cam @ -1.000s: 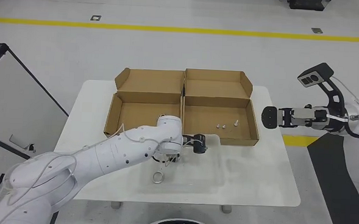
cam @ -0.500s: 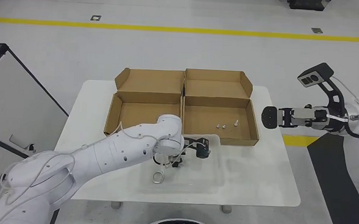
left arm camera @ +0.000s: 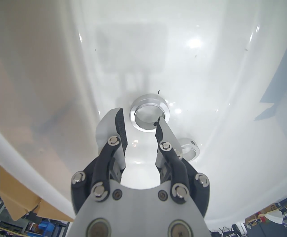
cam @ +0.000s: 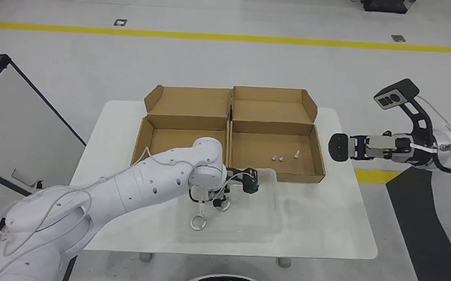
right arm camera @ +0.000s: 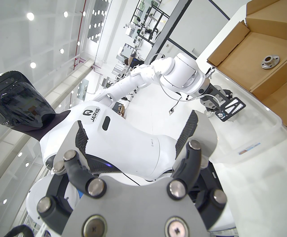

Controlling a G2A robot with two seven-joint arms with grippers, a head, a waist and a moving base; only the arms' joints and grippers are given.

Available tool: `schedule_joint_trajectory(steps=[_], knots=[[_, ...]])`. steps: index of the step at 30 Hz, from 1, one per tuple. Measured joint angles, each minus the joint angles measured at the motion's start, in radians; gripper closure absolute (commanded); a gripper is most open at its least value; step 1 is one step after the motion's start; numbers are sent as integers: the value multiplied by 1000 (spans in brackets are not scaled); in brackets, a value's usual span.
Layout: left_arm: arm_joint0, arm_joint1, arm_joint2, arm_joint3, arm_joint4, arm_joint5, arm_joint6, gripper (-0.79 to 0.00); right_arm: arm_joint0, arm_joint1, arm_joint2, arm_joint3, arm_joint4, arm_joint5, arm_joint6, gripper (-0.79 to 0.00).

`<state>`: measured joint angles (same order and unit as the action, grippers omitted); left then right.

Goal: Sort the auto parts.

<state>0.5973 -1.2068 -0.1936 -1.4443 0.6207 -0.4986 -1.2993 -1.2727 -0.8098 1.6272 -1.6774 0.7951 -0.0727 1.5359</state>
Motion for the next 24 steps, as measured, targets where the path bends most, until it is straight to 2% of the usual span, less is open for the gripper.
schedule_joint_trajectory(steps=[10, 24], knots=[[6, -18, 4, 36, -8, -22, -1, -323, 0, 0, 0, 0, 0, 0, 0, -785], [4, -18, 24, 0, -23, -28, 6, -336, 0, 0, 0, 0, 0, 0, 0, -785]])
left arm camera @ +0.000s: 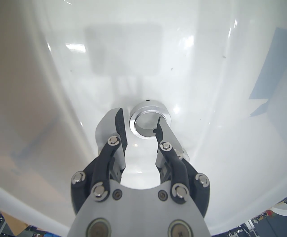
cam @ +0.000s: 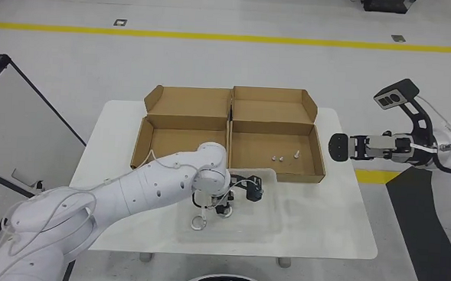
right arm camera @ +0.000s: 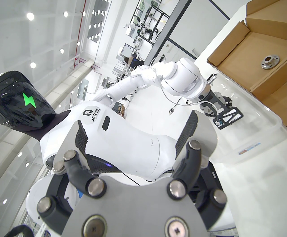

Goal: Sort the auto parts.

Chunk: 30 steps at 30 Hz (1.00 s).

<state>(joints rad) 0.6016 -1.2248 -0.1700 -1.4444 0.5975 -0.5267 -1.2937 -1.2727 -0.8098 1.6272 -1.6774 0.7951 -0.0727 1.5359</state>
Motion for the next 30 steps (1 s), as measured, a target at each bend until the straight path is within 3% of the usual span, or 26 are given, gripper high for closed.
schedule_joint_trajectory(steps=[18, 20, 21, 30], knots=[[3, -20, 0, 34, 23, 8, -8, -311, 0, 0, 0, 0, 0, 0, 0, -785], [5, -23, 0, 39, 28, 9, -9, -249, 0, 0, 0, 0, 0, 0, 0, -785], [6, -25, 0, 41, 30, 10, -10, 0, 0, 0, 0, 0, 0, 0, 0, -785], [-5, -32, 0, 37, 33, 13, -13, 0, 0, 0, 0, 0, 0, 0, 0, -785]])
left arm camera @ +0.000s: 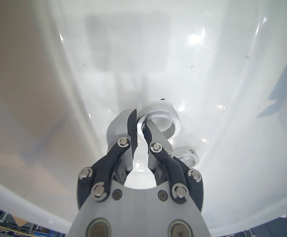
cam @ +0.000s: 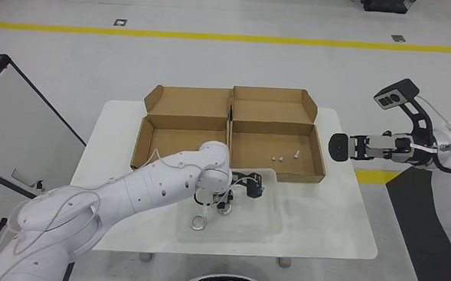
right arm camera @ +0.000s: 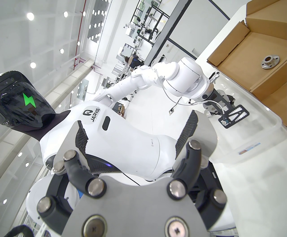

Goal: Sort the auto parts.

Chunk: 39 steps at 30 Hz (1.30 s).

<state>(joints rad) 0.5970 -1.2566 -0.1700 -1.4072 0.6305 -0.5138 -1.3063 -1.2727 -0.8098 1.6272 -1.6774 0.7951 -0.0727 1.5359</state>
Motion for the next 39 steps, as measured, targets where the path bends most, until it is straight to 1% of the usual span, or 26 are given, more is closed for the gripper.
schedule_joint_trajectory(steps=[4, 8, 18, 19, 22, 25, 28, 29, 31, 33, 35, 37, 39], knots=[[-21, 4, 0, -24, -25, 0, 0, 0, 0, 0, 0, 0, 0, 0, 0, -785], [-62, 16, 0, -87, -55, 23, -23, 0, 0, 0, 0, 0, 0, 0, 0, -785], [-62, 16, 0, -86, -55, 24, -23, 0, 0, 0, 0, 0, 0, 0, 0, -785], [-60, 17, -5, -85, -53, 28, -18, 0, 0, 0, 0, 0, 0, 0, 0, -785], [-50, 34, -54, -111, -57, 39, 68, 0, 0, 0, 0, 0, 0, 0, 0, -785], [-30, 75, -127, -169, -72, 17, 144, 0, 0, 0, 0, 0, 0, 0, 0, -785], [13, 129, -216, -243, -82, -18, 201, 0, 0, 0, 0, 0, 0, 0, 0, -785], [35, 151, -254, -272, -78, -29, 216, 0, 0, 0, 0, 0, 0, 0, 0, -785], [73, 185, -315, -313, -68, -43, 241, 0, 0, 0, 0, 0, 0, 0, 0, -785], [124, 221, -392, -354, -74, -71, 288, 0, 0, 0, 0, 0, 0, 0, 0, -785], [181, 255, -479, -378, -90, -118, 354, 0, 0, 0, 0, 0, 0, 0, 0, -785], [231, 281, -554, -387, -109, -173, 422, 0, 0, 0, 0, 0, 0, 0, 0, -785], [292, 305, -638, -394, -147, -261, 522, 0, 0, 0, 0, 0, 0, 0, 0, -785]])
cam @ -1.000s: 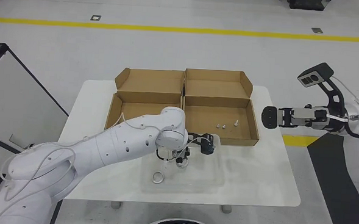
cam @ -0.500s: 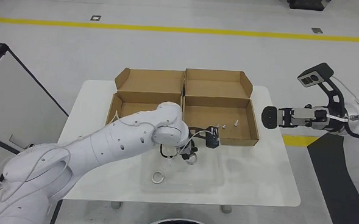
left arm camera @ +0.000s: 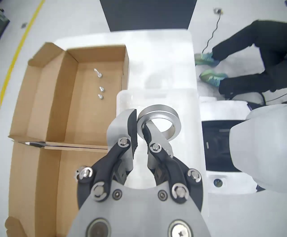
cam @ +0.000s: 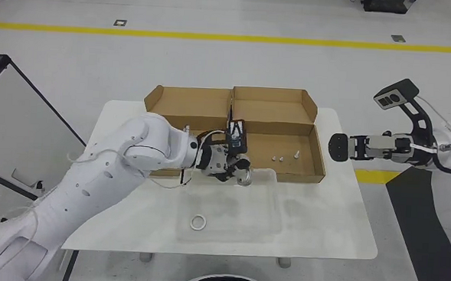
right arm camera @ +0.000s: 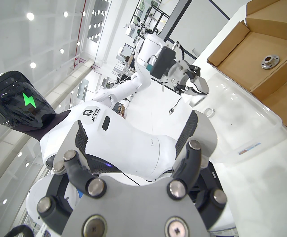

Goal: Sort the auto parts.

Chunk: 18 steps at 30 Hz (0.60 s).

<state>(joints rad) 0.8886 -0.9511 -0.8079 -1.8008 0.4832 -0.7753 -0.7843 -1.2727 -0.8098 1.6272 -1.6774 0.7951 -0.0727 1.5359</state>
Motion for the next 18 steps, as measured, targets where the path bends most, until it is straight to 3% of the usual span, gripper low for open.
schedule_joint_trajectory(steps=[5, 10, 18], knots=[[110, 29, -138, 8, -77, -235, 233, 0, 0, 0, 0, 0, 0, 0, 0, -785], [131, 36, -157, -31, -56, -237, 342, 0, 0, 0, 0, 0, 0, 0, 0, -785], [130, 36, -156, -33, -55, -237, 347, 0, 0, 0, 0, 0, 0, 0, 0, -785]])
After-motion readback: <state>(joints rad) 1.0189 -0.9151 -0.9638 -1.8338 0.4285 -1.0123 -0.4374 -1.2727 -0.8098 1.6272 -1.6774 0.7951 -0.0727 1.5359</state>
